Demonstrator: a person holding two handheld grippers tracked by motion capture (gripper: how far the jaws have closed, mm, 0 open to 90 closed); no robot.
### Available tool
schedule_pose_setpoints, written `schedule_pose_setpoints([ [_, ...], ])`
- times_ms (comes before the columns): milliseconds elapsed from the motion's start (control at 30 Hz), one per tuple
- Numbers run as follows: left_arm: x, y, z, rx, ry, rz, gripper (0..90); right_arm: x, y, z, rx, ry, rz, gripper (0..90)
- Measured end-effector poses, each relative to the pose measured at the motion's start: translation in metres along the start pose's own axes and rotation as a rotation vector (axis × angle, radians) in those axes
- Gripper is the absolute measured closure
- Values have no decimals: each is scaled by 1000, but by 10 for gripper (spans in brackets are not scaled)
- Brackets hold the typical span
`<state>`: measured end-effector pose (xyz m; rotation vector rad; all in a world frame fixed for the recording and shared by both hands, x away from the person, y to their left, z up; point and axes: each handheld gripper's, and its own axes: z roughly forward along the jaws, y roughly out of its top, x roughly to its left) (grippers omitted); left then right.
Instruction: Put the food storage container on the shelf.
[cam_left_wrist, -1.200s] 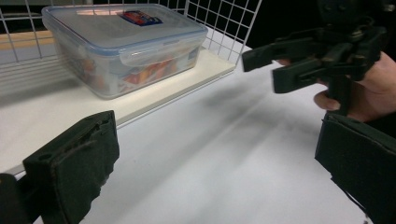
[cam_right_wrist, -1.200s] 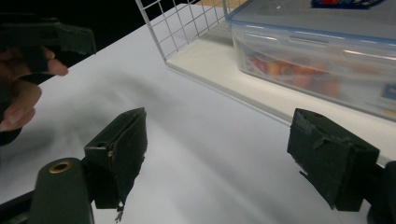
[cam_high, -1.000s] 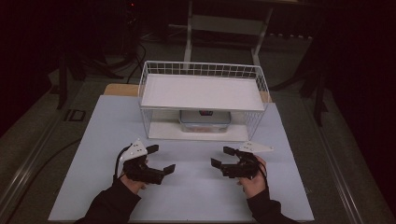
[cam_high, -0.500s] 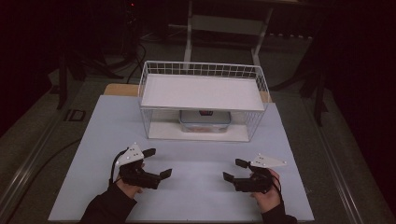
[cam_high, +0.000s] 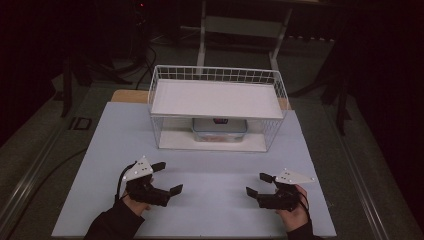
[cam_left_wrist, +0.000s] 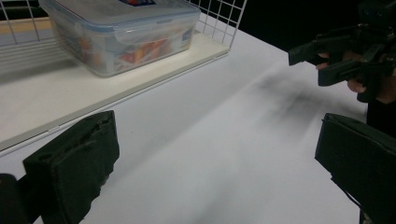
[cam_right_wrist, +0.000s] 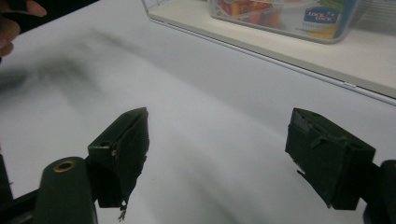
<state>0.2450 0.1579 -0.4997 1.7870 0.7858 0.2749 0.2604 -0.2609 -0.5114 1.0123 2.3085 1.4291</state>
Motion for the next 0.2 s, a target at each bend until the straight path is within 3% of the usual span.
schedule_pose_setpoints([
  [200,-1,-1,2,4,-7,0,0,0,0,0,1,4,1,210],
])
